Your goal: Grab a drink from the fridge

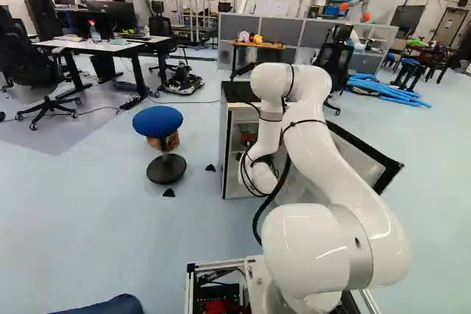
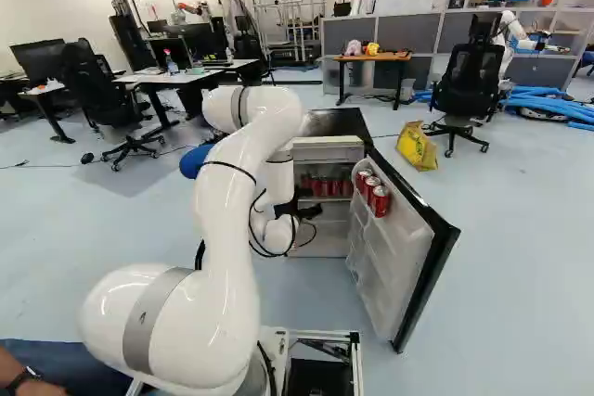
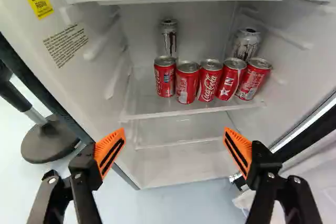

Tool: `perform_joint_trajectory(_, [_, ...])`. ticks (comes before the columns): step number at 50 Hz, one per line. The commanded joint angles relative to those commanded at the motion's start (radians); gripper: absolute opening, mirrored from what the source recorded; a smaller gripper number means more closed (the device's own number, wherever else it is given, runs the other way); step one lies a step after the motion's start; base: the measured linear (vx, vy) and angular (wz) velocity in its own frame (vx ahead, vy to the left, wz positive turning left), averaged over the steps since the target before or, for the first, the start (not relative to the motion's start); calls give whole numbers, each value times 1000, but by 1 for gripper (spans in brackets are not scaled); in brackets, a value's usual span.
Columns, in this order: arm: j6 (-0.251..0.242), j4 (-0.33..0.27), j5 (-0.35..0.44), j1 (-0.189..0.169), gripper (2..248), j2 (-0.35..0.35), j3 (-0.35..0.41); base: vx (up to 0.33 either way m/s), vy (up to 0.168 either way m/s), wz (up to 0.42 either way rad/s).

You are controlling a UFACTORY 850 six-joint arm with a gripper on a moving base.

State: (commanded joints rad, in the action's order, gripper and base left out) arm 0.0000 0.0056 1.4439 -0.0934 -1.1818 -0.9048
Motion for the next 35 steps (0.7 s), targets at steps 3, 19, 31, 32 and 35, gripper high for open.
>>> perform_joint_trajectory(3, [0, 0, 4, 0, 247, -16, -18, 0, 0, 0])
perform_joint_trajectory(19, [0, 0, 11, -2, 247, -52, -78, 0, 0, 0])
perform_joint_trajectory(31, [0, 0, 11, -5, 247, -71, -118, 0, 0, 0])
perform_joint_trajectory(32, [0, 0, 11, -5, 247, -73, -121, 0, 0, 0])
perform_joint_trajectory(35, [0, 0, 11, -6, 247, -77, -131, 0, 0, 0])
